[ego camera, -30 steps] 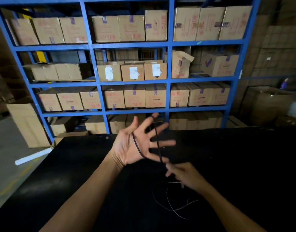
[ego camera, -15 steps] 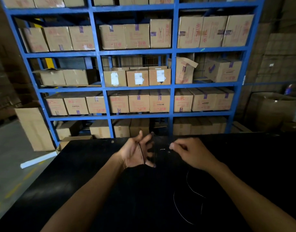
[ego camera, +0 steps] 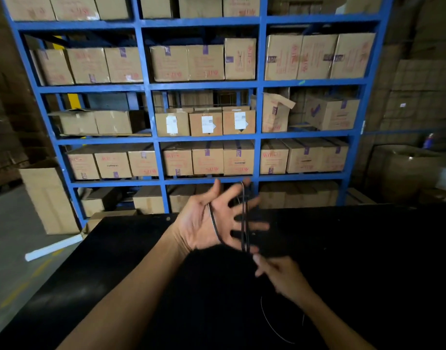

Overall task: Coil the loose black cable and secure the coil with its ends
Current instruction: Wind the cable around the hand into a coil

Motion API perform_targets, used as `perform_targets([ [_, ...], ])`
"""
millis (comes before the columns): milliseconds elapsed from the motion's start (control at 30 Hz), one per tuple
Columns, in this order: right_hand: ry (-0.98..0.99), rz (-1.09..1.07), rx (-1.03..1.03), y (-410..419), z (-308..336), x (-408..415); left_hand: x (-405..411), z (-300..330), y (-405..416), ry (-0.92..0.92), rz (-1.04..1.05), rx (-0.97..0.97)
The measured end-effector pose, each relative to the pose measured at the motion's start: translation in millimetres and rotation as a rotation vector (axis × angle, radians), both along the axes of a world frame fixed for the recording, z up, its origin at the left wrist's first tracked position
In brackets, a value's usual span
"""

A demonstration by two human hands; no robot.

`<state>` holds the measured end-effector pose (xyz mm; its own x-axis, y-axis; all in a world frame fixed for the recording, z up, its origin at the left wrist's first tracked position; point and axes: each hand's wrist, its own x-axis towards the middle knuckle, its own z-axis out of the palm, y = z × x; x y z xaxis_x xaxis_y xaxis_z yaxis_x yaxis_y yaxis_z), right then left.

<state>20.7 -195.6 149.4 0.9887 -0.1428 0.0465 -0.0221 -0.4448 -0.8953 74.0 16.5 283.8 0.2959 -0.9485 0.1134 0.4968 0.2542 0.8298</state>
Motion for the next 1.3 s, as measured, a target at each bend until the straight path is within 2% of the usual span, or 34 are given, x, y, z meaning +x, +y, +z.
perform_targets([
  [67,-0.086,-0.079,-0.135,-20.7,26.7,16.2,-10.3,-14.5,0.6,-0.036,-0.102,0.147],
  [167,-0.057,0.006,-0.406,-41.2,82.5,28.0,-15.2,-46.3,-0.7,-0.089,-0.165,0.388],
  [233,-0.051,0.099,-0.607,-42.9,114.1,27.4,-14.7,-64.7,-3.3,-0.101,-0.142,0.512],
  [300,-0.134,0.158,-0.679,-38.2,130.8,22.7,-5.5,-79.9,-1.9,-0.097,-0.045,0.573],
  [467,-0.248,0.186,-0.431,-19.6,104.1,1.8,15.2,-76.1,3.2,0.040,0.364,0.402],
  [600,-0.159,0.242,0.020,2.9,48.6,-22.6,27.0,-49.5,5.6,0.138,0.569,0.118],
  [700,0.009,0.289,0.269,14.7,9.7,-31.4,27.3,-31.9,6.9,0.123,0.549,0.003],
  [800,0.095,0.279,0.298,16.1,-11.2,-26.3,18.0,-22.2,3.8,0.063,0.377,-0.057],
  [867,0.110,0.208,0.189,10.5,-11.7,-13.4,10.8,-21.6,2.1,0.017,0.224,-0.020],
  [967,-0.003,0.099,-0.063,-10.4,5.2,14.9,-1.4,-30.7,-0.4,-0.028,0.010,0.095],
  [1067,-0.071,0.161,-0.402,-30.0,48.7,36.0,-5.8,-44.9,-1.4,-0.122,-0.108,0.314],
  [1200,-0.078,0.277,-0.807,-34.0,116.4,44.0,5.1,-63.4,-0.8,-0.148,-0.094,0.552],
  [1300,-0.217,0.258,-0.826,-29.2,134.0,43.5,21.2,-74.7,0.8,-0.173,0.027,0.636],
])
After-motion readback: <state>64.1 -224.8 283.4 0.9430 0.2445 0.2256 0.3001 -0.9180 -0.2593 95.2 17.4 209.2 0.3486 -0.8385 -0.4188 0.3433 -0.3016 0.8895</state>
